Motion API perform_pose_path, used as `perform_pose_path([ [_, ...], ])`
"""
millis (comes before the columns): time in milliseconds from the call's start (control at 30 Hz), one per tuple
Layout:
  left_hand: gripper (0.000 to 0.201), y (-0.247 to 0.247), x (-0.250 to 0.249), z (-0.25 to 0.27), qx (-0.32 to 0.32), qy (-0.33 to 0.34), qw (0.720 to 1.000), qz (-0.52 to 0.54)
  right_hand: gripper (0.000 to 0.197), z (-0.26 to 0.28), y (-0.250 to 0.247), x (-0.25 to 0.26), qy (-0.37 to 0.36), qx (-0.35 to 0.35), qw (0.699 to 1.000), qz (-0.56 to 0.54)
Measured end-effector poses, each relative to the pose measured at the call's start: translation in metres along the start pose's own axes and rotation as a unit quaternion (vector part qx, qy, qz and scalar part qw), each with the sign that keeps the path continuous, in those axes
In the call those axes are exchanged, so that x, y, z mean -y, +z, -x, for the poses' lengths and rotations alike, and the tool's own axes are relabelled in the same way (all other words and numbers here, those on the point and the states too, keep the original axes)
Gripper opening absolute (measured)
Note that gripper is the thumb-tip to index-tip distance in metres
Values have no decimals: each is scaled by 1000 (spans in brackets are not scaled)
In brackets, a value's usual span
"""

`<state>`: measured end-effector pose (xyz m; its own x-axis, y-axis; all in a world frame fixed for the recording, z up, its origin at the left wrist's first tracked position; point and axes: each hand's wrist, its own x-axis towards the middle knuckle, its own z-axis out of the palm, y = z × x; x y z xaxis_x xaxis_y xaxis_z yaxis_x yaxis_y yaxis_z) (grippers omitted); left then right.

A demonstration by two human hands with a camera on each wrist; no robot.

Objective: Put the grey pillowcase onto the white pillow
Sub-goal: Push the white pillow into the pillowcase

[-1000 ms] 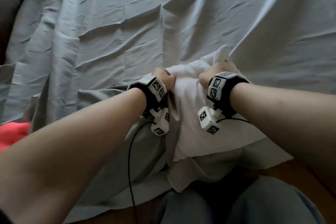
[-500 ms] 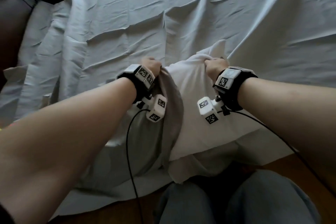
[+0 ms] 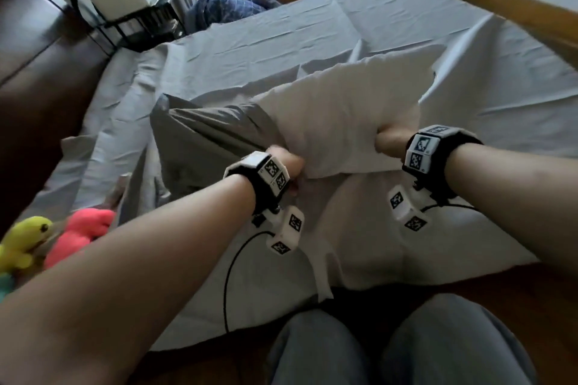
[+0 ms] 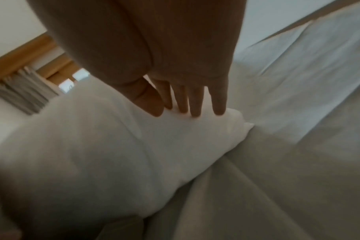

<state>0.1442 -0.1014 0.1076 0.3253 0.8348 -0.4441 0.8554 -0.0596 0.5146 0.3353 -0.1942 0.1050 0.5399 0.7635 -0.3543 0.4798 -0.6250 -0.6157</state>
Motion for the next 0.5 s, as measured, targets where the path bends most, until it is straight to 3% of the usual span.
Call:
perform_pose_path([
  [67, 6, 12, 15, 8, 60, -22, 996, -55, 32, 14, 2, -12, -4, 9, 999, 33],
  [133, 12, 20, 21, 19, 157, -25, 973, -165, 18, 32, 3, -18, 16, 22, 999, 33],
  [233, 31, 29, 24, 37, 277, -114, 921, -248, 22, 58, 5, -21, 82, 190, 973, 103],
  [300, 51, 30, 22, 50, 269, -126, 918, -263, 33, 71, 7, -24, 109, 320, 926, 169],
  [367, 62, 30, 17, 62, 272, -135, 920, -249, 25, 83, 9, -22, 130, 398, 886, 199],
  [433, 46, 21, 15, 72, 310, -149, 907, -241, 21, 90, 8, -12, 126, 396, 896, 155],
  [500, 35, 7, 16, 72, 276, -135, 929, -207, 30, 93, 6, 2, 120, 359, 917, 128],
])
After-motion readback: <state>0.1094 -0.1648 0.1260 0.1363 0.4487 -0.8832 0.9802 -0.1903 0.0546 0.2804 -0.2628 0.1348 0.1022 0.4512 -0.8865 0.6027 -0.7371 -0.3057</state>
